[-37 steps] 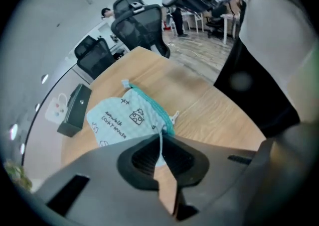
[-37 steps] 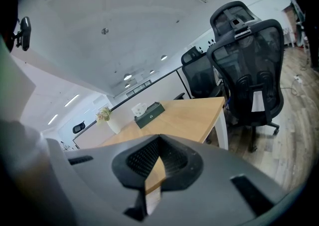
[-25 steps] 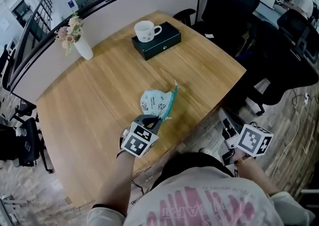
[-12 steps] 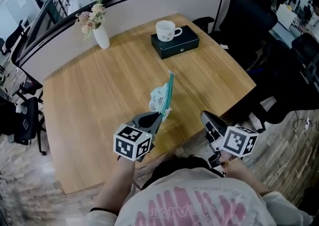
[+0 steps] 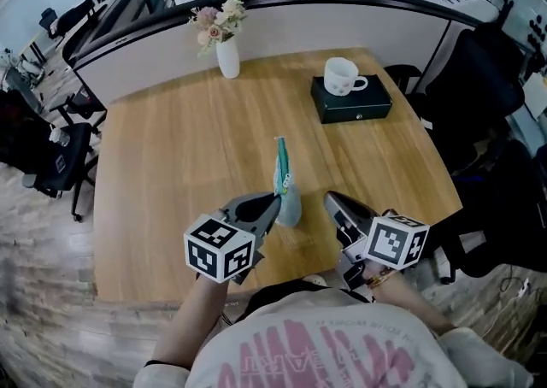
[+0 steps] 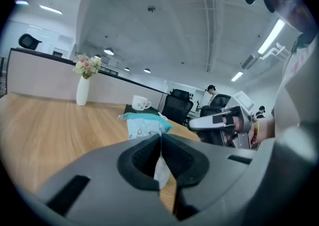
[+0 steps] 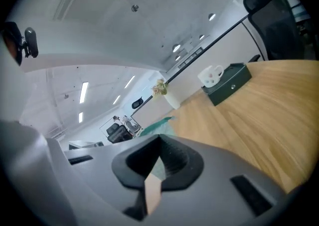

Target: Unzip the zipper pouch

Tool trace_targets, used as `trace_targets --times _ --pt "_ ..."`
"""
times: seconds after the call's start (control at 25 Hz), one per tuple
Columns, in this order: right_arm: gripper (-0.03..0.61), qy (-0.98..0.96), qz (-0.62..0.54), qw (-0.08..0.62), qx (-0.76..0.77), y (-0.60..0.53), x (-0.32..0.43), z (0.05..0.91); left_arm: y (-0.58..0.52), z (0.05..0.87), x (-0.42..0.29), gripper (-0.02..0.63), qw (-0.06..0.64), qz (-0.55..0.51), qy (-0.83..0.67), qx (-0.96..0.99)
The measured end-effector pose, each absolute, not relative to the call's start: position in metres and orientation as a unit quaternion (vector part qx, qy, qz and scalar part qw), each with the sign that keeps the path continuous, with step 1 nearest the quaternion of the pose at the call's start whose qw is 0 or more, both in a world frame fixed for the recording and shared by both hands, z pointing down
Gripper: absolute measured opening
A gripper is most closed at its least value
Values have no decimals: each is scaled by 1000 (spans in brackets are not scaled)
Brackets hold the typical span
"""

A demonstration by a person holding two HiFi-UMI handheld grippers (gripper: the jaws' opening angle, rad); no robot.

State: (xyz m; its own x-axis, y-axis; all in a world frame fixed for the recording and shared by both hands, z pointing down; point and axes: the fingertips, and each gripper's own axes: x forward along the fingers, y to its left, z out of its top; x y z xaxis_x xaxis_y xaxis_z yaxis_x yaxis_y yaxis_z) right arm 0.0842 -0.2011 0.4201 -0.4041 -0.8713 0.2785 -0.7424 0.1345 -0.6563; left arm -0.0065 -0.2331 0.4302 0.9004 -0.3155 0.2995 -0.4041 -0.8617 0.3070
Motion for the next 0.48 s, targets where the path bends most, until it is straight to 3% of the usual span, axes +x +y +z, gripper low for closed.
trace_targets --times 0.32,0.48 --pt "-1 877 -327 54 -349 -256 22 353 -234 388 -35 12 149 89 -215 961" --pt "96 934 -273 14 -229 -250 -16 325 -220 367 -44 12 120 81 -180 973"
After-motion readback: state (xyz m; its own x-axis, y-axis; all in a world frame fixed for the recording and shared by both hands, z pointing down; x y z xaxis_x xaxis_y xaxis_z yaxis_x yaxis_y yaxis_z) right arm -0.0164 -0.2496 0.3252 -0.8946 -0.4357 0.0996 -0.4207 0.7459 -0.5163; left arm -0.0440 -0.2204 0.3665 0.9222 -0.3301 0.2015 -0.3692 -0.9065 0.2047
